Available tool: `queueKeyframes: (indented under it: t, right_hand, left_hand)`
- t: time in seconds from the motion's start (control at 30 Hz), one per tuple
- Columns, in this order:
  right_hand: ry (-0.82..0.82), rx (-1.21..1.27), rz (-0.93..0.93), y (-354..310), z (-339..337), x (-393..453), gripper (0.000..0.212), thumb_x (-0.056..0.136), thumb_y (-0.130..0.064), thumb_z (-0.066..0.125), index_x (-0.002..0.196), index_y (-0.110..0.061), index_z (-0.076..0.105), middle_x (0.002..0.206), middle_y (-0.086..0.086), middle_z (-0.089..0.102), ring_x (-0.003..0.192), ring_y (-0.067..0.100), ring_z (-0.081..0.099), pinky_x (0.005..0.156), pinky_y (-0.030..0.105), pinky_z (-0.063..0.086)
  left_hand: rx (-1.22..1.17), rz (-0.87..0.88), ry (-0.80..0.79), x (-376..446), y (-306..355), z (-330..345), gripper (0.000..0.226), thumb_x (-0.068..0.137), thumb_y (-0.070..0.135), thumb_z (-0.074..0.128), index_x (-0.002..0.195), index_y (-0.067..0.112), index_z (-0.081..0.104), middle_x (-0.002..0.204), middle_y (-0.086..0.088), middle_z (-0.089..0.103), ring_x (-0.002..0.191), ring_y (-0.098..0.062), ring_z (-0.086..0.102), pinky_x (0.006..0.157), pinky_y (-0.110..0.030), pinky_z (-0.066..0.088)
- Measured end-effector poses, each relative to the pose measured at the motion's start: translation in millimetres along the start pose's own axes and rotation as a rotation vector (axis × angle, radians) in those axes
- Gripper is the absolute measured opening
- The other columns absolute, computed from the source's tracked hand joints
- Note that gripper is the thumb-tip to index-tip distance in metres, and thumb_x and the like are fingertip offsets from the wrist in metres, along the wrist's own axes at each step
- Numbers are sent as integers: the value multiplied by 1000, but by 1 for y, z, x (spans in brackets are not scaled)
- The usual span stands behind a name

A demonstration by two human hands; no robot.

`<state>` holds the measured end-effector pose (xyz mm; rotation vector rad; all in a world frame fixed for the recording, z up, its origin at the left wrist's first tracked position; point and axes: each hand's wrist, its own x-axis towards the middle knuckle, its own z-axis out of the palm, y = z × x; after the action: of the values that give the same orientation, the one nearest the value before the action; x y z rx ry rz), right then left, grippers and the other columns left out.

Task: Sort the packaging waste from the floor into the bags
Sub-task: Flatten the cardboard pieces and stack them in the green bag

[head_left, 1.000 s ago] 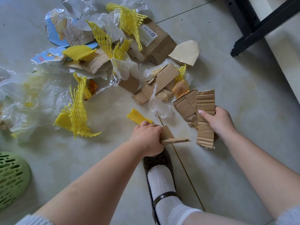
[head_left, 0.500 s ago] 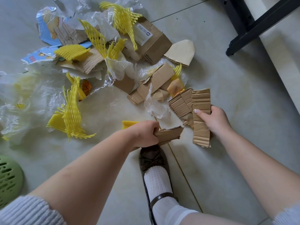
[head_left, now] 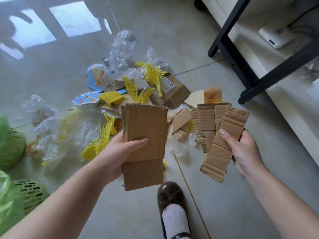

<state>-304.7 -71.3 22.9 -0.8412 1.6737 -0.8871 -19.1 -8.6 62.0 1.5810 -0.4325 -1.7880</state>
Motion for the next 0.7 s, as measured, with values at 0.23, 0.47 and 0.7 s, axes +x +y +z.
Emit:
queueKeyframes:
  t: [0.23, 0.47, 0.7]
  right_hand:
    - [-371, 106, 20, -109, 59, -52, 11, 84, -12, 63, 95, -12, 61, 83, 5, 70, 71, 15, 68, 59, 30, 57]
    - [-730, -62, -66, -183, 152, -151, 6, 91, -16, 54, 90, -13, 60, 67, 1, 71, 57, 12, 68, 51, 29, 57]
    - [-1005, -188, -227, -193, 261, -267, 16, 90, -8, 45, 87, -15, 60, 70, 4, 69, 56, 18, 65, 60, 31, 52]
  left_hand:
    - [-227, 196, 227, -94, 46, -51, 24, 85, 13, 59, 108, 10, 65, 95, -9, 74, 74, -17, 72, 60, -30, 59]
    - [-281, 435, 580, -223, 86, -132, 16, 85, 12, 59, 100, 17, 64, 79, -2, 71, 59, -11, 69, 59, -29, 55]
    - [-445, 705, 1036, -331, 60, -225, 19, 85, 5, 61, 101, 15, 57, 94, -5, 68, 81, -18, 67, 70, -35, 57]
